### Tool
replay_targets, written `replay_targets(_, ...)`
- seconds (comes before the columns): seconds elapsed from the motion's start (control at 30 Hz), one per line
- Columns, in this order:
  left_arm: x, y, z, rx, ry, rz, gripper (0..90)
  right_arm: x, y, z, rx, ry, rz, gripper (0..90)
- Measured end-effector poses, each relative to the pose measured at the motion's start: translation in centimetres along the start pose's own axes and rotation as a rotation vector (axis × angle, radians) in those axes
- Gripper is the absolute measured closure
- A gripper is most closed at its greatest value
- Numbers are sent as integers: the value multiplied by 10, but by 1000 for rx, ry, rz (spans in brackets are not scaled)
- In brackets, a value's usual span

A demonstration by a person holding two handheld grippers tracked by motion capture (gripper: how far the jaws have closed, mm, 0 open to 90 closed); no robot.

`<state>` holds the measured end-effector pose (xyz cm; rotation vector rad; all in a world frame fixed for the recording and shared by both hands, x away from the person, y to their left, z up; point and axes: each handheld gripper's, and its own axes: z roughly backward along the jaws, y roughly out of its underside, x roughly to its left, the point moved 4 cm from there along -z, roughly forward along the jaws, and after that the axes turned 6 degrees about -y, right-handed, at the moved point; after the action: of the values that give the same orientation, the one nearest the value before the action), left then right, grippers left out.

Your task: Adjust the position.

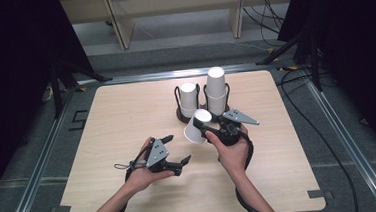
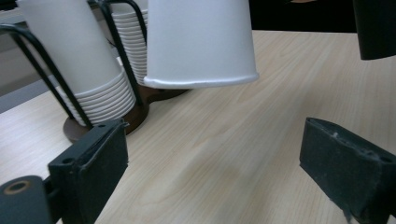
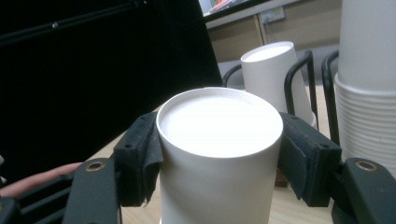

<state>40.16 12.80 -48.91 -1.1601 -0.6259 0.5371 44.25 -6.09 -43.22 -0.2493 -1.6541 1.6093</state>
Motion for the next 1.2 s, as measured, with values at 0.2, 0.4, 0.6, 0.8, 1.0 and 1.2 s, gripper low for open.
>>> replay_targets(0.2,3,-3,-5,-16,-4,8,76,-2,3,2,1,-6,-27,349)
replay_targets(0.4,6,-4,-15,-35,15,-6,64,-6,4,3,12,-4,-82,350)
replay_targets(0.6,6,-5,-28,-47,35,1,43,-9,4,4,4,-1,-123,349)
replay_targets(0.8,3,-8,-39,-44,40,-8,39,-9,4,5,0,-1,-145,349)
replay_targets(1.0,0,-11,-49,-50,48,-2,45,-10,2,4,-16,0,-156,349)
replay_targets(1.2,-2,-15,-54,-61,45,3,52,-11,2,5,-16,4,-157,350)
